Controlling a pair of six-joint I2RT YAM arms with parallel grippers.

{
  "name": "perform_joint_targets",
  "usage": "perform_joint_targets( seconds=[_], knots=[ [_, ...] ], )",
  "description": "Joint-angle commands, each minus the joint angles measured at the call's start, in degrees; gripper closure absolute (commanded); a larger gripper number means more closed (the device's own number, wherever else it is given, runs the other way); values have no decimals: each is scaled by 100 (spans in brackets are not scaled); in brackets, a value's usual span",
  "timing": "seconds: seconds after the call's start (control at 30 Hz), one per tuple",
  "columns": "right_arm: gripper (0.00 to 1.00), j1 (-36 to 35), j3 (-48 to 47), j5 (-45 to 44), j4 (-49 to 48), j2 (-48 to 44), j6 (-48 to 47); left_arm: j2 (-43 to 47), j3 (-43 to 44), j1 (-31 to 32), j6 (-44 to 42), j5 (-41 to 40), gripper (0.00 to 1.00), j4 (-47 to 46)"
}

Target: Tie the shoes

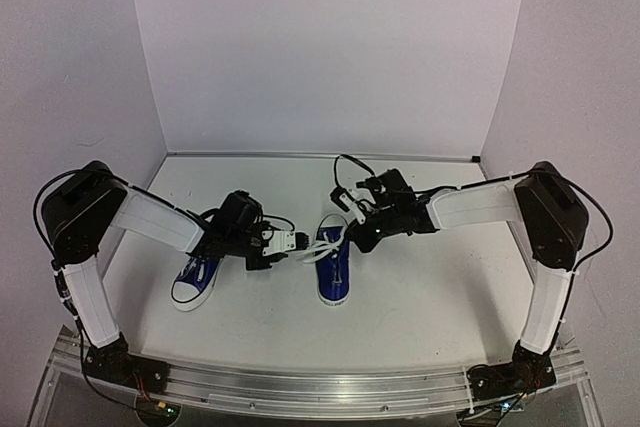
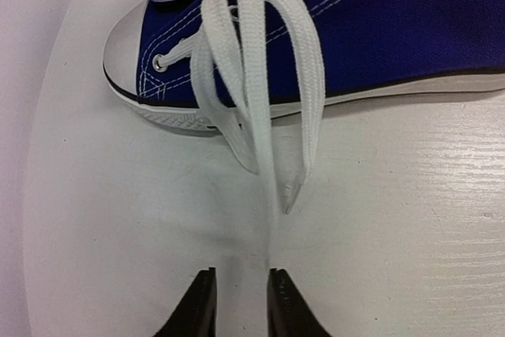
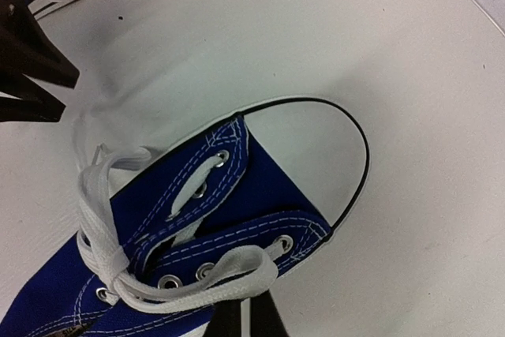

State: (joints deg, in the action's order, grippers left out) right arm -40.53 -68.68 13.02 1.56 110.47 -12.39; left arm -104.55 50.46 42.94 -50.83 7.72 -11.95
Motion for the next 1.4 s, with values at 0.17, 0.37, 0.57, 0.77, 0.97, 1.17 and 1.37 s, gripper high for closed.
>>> perform_joint_targets(
  seconds=[0.17, 0.37, 0.57, 0.77, 0.97, 1.17, 1.37],
  knots=[
    [100, 2, 53, 13, 415, -201, -52, -41, 519, -550, 280, 755, 59, -148],
    [100, 5, 301, -29, 428, -488, 102, -485, 1050, -525, 202, 1272, 54, 35],
    [61, 382, 445, 523, 447, -776, 718, -647, 1271, -437, 8, 1373, 53, 231],
    [40, 1036, 986, 1729, -851, -1003, 2470, -570, 1103, -427, 60, 1318, 52, 75],
    [43, 1082, 1178, 2417, -2159, -590, 3558, -533, 963, -431, 134, 1275, 52, -101],
    [46, 1081, 1057, 2797, -2896, -66, 3987, -486, 905, -428, 151, 1258, 52, -114],
    [51, 1080, 1003, 3049, -3344, 381, 4152, -469, 872, -426, 165, 1276, 52, -117]
  ],
)
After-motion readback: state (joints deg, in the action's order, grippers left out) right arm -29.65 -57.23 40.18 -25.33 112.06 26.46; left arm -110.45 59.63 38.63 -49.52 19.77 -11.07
